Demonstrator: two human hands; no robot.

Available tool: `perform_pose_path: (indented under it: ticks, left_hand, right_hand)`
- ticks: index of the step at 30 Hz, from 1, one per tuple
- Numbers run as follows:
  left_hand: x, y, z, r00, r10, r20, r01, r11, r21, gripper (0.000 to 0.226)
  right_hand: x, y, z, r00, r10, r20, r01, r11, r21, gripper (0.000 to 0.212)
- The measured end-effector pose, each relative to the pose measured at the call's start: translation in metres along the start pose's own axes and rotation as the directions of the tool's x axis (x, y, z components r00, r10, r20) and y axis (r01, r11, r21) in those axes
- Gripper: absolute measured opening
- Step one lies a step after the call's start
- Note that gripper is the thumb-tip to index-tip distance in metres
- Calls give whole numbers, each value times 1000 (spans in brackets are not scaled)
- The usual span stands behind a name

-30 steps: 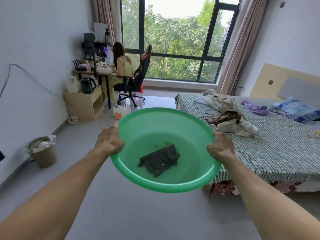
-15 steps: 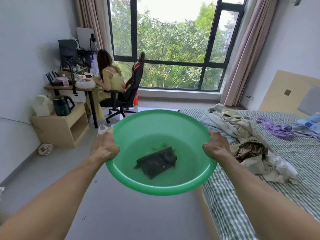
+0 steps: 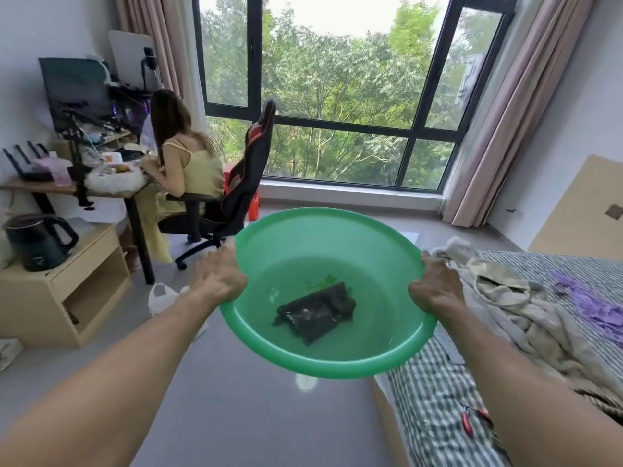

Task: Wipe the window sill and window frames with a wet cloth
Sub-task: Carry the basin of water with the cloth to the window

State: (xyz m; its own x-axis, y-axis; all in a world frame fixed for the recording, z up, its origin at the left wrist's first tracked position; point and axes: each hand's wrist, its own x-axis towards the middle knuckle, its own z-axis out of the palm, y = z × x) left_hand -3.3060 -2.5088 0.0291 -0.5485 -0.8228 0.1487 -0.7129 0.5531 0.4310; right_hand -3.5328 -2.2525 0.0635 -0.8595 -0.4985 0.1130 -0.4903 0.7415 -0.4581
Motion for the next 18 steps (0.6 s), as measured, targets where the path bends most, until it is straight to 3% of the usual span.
perform_pose_path:
  ticks: [6,10,14,18]
  left_hand:
    - [208,37,41,999,3,34,-1,999,-44,46]
    - [347,64,87,1000,-4,20,4,1000,-22,58]
    - [462,91,128,998,-46,36,46,999,-8,52]
    - [597,131,171,999,6,34,-6,1000,-14,48]
  right_hand:
    - [205,-29,43,999,45,14,-45,999,-16,57]
    - [359,-40,82,1000,13,14,-13,1000,-2,60]
    - [483,-48,102,1000,27,-14,-27,1000,0,58]
    - [619,-50,128,996,89,-27,-90,996,-3,62]
